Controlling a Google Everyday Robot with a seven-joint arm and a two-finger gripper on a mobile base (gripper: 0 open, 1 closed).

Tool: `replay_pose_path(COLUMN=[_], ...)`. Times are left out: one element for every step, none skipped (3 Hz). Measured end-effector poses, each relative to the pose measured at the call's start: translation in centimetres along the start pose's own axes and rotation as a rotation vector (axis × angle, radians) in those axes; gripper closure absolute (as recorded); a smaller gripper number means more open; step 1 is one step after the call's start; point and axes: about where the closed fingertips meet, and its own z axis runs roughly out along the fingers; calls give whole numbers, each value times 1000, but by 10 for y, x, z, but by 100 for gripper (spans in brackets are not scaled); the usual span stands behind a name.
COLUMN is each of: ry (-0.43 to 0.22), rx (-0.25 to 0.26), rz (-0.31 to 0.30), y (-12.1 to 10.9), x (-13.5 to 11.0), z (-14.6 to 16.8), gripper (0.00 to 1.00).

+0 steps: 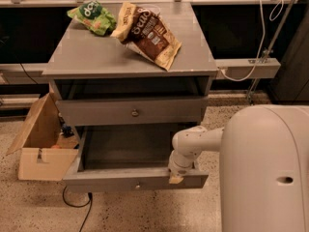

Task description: Open middle drawer

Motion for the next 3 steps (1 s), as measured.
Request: replay_pose_path(ry=[0,-54,-150], rx=[0,15,89], rz=[0,-24,-64], y=[0,4,21], x=[0,6,17], z=[0,-14,-66], gripper=[11,0,0])
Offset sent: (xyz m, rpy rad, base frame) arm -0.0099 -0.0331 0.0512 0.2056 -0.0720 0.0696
